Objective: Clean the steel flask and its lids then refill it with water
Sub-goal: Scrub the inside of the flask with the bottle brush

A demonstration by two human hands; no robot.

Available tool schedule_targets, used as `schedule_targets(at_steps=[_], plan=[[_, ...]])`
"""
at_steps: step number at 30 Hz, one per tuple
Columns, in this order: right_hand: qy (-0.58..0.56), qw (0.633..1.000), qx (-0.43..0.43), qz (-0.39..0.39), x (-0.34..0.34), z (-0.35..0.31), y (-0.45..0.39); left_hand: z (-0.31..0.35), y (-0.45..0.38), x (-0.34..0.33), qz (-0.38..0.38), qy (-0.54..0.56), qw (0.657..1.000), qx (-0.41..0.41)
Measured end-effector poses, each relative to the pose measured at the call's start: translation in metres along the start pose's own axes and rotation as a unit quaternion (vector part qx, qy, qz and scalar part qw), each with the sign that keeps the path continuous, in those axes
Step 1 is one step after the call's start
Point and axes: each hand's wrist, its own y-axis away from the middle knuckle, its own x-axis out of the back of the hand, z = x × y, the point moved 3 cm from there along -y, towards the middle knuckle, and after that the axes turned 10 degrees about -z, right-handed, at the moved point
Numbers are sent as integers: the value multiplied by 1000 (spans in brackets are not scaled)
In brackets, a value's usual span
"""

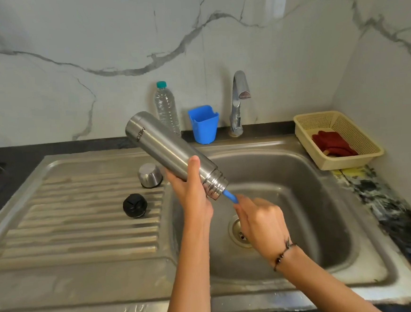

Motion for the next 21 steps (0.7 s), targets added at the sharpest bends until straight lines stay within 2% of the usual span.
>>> schedule_targets(at_steps=[5,10,14,21], plan=[[15,1000,9,2,10,5,16,12,-4,8,45,41,998,-25],[36,999,8,15,10,-6,-4,4,1,3,56,38,998,-1],[19,1000,8,8,15,-1,10,12,-1,8,72,64,995,-13],[19,1000,5,11,14,-4,-7,3,1,-2,58,50,997,-1]])
